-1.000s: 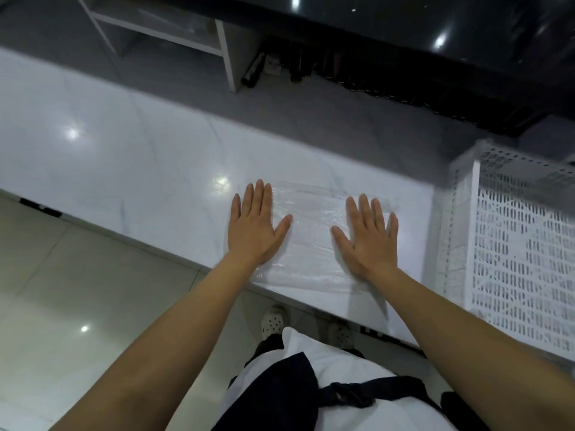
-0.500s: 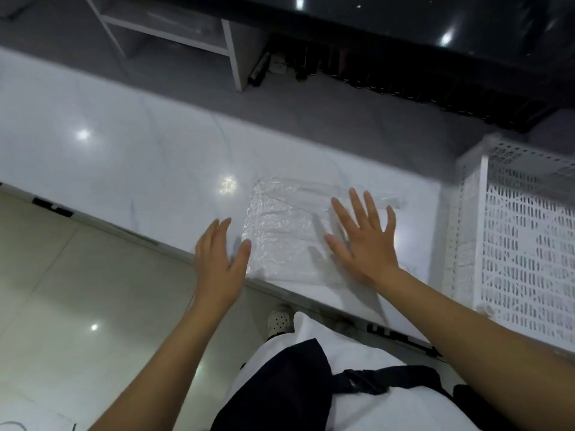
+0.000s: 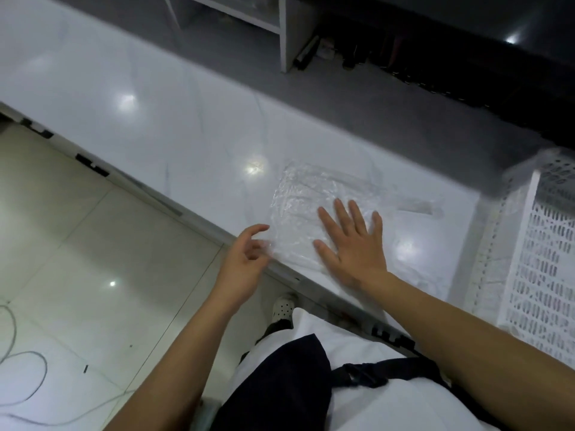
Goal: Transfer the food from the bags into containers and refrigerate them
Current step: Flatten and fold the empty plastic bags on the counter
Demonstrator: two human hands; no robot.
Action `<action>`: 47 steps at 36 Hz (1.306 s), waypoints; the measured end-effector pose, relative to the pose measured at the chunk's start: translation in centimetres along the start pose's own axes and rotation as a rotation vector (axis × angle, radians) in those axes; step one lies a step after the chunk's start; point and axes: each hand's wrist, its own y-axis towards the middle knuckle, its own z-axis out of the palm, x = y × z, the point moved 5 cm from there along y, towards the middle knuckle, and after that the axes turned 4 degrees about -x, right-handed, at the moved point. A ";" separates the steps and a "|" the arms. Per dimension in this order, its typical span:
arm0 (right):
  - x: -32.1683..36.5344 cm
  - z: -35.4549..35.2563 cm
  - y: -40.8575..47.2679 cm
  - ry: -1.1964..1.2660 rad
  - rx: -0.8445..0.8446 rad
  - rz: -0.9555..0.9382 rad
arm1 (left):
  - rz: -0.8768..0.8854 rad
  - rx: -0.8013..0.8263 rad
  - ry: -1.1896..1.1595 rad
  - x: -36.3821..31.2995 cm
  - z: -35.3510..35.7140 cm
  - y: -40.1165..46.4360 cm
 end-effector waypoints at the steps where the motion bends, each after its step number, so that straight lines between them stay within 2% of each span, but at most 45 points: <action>1: 0.0 0.0 0.0 -0.002 -0.001 -0.001 | 0.026 0.053 0.028 -0.3 0.0 0.2; 5: -0.1 0.1 0.0 -0.002 0.000 -0.006 | 0.144 0.186 0.176 -1.6 -0.6 1.2; 11: -0.2 0.0 0.1 0.026 0.010 -0.009 | 0.292 0.135 0.391 -3.4 -1.5 4.3; 15: -0.5 -0.4 0.3 0.071 0.049 -0.012 | 0.538 0.197 0.765 -4.7 -0.7 6.1; 18: -0.8 -0.7 0.4 0.125 0.088 -0.024 | 0.704 0.258 0.890 -5.8 0.4 6.8; 24: -1.3 -2.2 1.0 0.291 0.199 0.034 | 0.921 0.374 0.942 -6.1 2.0 7.2; 28: -1.3 -3.4 1.2 0.386 0.254 0.082 | 1.019 0.415 0.873 -5.6 2.3 7.5; 30: -1.2 -4.4 1.2 0.439 0.222 0.109 | 1.057 0.460 0.836 -5.8 2.7 7.7; 33: -1.0 -6.0 0.5 0.486 0.115 0.118 | 1.020 0.482 0.727 -6.2 2.9 8.2; 36: -0.4 -6.8 -1.5 0.464 0.068 0.118 | 0.930 0.436 0.624 -6.2 2.7 8.7; 41: -0.4 -7.0 -4.6 0.264 0.019 0.201 | 0.720 0.334 0.587 -6.2 2.2 9.9; 47: -2.5 -9.7 -3.4 0.170 -0.225 0.387 | 0.492 0.267 0.412 -6.1 2.5 10.8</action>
